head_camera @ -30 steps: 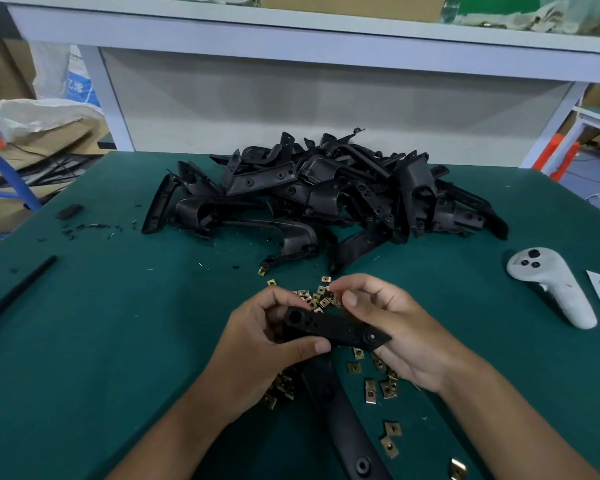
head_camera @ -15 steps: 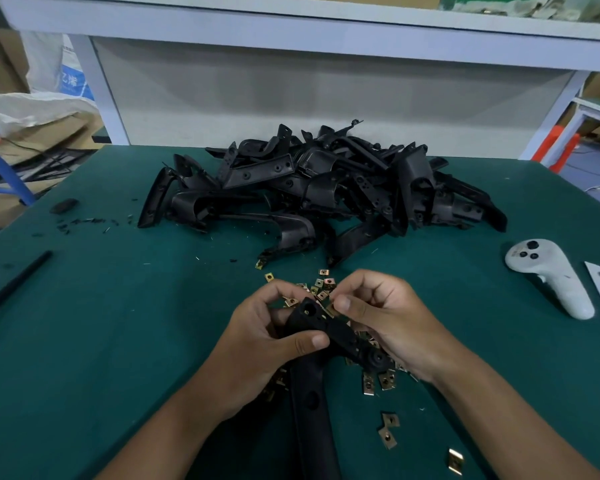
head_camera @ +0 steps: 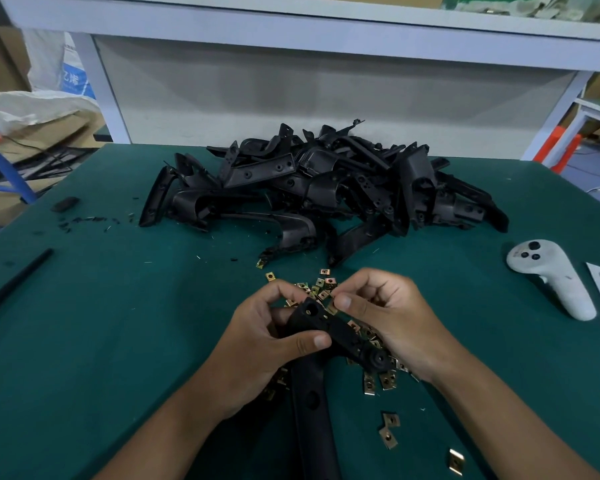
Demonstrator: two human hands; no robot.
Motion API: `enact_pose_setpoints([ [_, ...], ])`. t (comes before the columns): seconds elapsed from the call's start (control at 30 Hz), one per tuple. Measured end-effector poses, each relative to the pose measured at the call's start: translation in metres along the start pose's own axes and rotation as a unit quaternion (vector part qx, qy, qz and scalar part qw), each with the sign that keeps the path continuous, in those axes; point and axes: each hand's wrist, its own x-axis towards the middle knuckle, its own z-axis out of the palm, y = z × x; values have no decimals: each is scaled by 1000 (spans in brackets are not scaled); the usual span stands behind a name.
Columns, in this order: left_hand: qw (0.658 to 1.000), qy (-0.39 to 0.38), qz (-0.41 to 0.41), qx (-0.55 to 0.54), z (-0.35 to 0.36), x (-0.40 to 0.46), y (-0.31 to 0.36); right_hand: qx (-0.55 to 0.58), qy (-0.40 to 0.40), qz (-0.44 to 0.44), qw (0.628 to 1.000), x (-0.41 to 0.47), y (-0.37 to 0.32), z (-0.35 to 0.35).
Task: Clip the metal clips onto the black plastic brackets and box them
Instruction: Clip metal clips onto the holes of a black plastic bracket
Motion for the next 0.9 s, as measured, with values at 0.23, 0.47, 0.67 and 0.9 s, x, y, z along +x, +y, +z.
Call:
enact_pose_setpoints([
  [0.23, 1000, -13, 7, 7, -1, 0, -1, -19, -10, -14, 1000, -2, -2, 3],
  [0.47, 999, 29, 31, 13, 0, 1, -1, -41, -12, 12, 999, -3, -2, 1],
  [0.67, 999, 20, 22, 22, -2, 0, -3, -71, -45, 15, 996, -2, 0, -1],
  [0.9, 1000, 31, -2, -1, -4, 3, -3, 90, -3, 81, 993, 2, 0, -3],
])
